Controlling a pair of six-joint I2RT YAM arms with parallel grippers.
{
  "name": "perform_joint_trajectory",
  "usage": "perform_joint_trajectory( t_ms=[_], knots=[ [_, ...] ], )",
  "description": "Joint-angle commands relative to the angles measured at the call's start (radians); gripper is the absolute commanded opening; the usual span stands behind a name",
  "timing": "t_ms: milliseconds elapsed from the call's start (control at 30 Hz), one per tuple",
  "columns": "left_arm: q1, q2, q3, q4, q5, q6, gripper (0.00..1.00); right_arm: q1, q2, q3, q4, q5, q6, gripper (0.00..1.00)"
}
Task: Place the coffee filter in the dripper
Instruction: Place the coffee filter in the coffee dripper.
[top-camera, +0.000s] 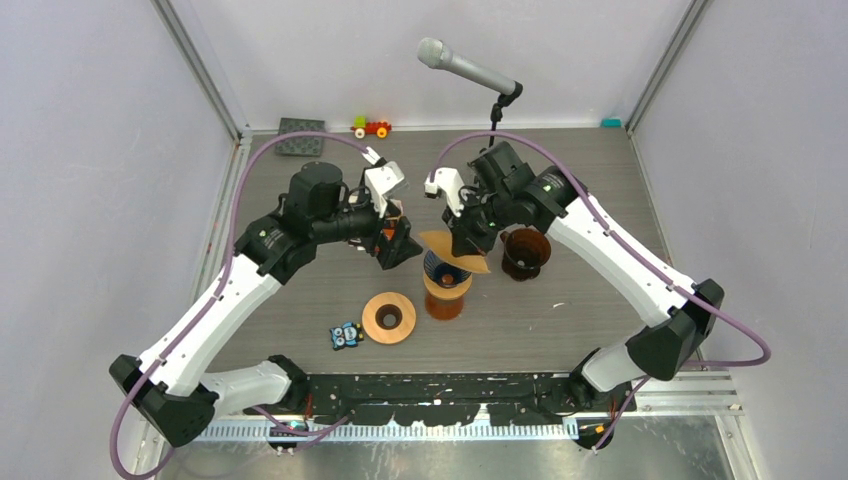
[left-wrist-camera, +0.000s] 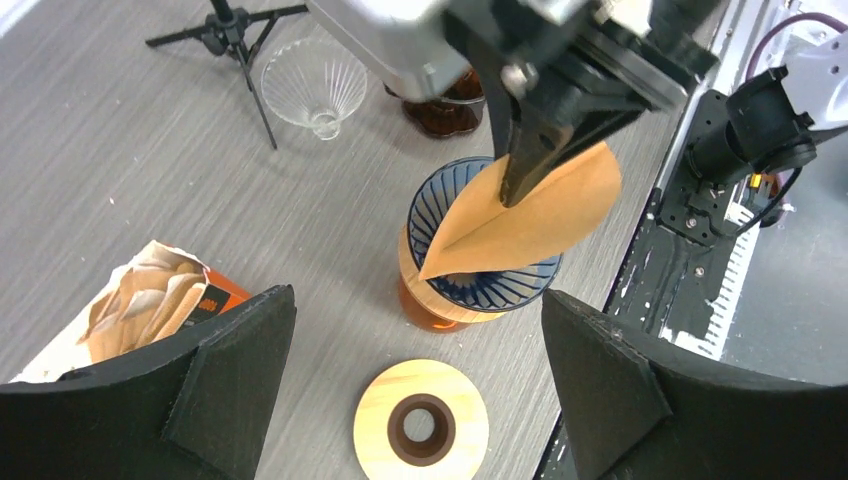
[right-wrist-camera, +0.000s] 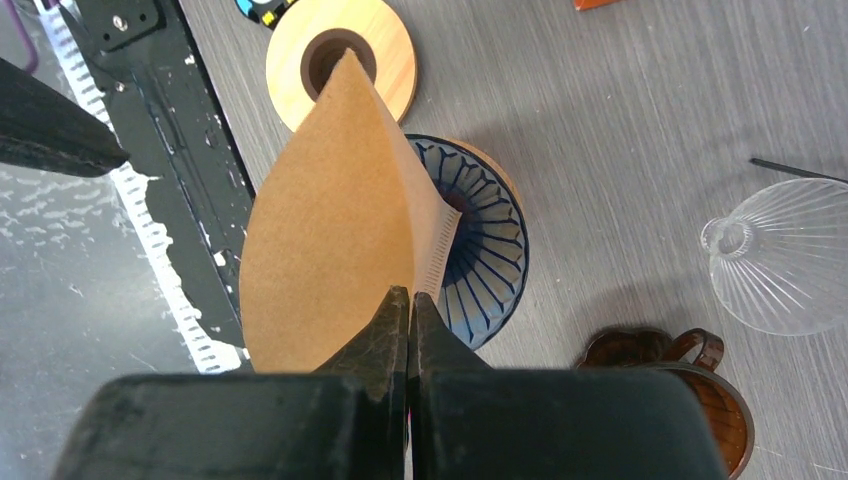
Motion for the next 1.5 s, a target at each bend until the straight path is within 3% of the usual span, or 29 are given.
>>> perform_joint_trajectory(
  t_ms=[0,300,733,1067,1467],
  knots=[
    [0.021,0.018,-0.004,-0.004,-0.034,-0.099,0.95,0.018,0.016,0.045,-0.028,0.027,-0.05,0.0],
    [0.141,0.049,-0.059,0.04,0.052,-0.293,0.9,0.024,0.047,0.062,-0.043,0.035,-0.091,0.0],
    [0.145,0.064,-0.113,0.14,0.138,-0.337,0.89,0.056,0.097,0.099,-0.056,0.07,-0.107,0.0],
    [0.144,0.077,-0.131,0.162,0.12,-0.368,0.87,0.074,0.122,0.127,-0.075,0.097,-0.128,0.0],
    [0.16,0.087,-0.202,0.31,0.166,-0.474,0.84,0.074,0.085,0.078,-0.023,0.107,-0.107,0.0]
  ],
)
